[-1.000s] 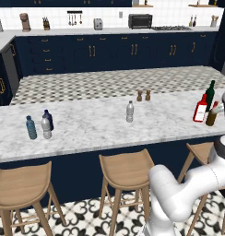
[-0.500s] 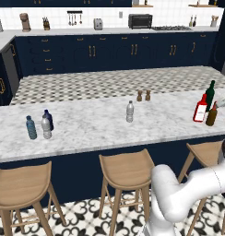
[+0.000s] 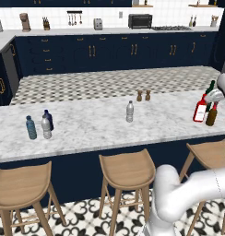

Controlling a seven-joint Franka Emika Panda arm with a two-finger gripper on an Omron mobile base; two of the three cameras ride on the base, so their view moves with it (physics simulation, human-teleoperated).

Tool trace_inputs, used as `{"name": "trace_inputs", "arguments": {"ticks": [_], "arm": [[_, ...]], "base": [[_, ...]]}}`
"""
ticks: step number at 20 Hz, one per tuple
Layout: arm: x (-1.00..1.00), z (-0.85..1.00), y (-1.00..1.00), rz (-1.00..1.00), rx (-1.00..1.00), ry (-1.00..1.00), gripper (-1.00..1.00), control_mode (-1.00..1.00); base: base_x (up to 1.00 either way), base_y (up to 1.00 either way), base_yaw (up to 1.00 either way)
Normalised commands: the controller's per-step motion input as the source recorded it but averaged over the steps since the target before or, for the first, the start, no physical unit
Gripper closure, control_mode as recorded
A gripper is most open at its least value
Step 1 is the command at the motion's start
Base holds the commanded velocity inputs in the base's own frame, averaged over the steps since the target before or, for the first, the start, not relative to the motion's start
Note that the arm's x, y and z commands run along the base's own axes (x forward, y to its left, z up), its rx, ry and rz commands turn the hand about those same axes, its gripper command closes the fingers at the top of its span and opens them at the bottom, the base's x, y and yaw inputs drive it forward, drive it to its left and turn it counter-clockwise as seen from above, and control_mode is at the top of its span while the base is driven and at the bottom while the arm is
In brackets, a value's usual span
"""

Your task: Move the plastic bottles in the middle to the plastics group, and the glass bottles in the middle to the glass group.

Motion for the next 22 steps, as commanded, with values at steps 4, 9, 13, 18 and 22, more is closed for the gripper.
{"name": "trace_inputs", "arguments": {"ticks": [4, 9, 13, 18, 22], "arm": [[-0.05, 0.42, 1.00, -0.05, -0.11, 0.18, -1.00, -1.00], [0.00, 0.37, 1.00, -0.04, -0.09, 0.23, -1.00, -1.00], [0.00, 0.35, 1.00, -0.01, -0.07, 0.24, -1.00, -1.00], [0.00, 0.13, 0.99, 0.00, -0.04, 0.15, -1.00, -1.00], [0.00, 0.00, 0.78, 0.00, 0.00, -0.01, -1.00, -1.00]], "base": [[0.00, 0.00, 0.00], [0.00, 0.00, 0.00], [0.00, 0.00, 0.00], [0.00, 0.00, 0.00], [0.00, 0.00, 0.00]]}}
